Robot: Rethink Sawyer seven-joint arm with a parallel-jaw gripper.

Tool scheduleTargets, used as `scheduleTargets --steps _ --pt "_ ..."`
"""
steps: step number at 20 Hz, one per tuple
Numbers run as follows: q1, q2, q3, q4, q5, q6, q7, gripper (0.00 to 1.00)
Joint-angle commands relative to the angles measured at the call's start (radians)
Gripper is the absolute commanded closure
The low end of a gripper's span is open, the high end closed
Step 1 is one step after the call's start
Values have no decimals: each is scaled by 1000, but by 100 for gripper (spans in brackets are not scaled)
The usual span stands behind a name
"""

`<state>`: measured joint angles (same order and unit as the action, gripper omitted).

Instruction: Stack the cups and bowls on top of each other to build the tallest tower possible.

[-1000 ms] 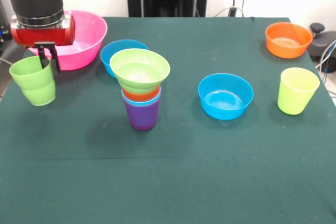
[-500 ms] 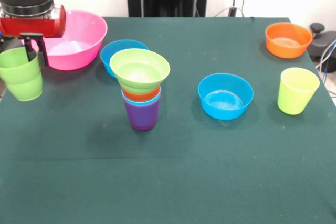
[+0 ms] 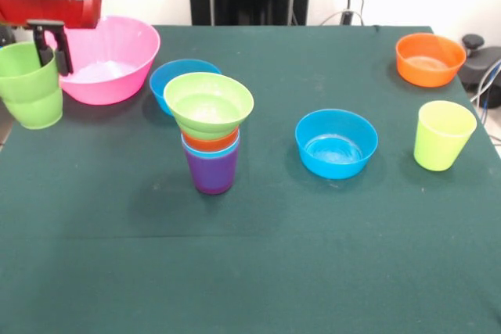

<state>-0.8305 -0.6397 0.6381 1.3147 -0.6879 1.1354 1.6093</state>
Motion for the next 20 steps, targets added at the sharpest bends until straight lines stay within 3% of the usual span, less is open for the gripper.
scheduleTargets --steps 1,9,20 --pt "70 -30 19 -70 29 182 -223 100" --pt "112 -98 2 -67 96 309 -145 100" --pt "149 -205 -38 65 182 284 -7 100"
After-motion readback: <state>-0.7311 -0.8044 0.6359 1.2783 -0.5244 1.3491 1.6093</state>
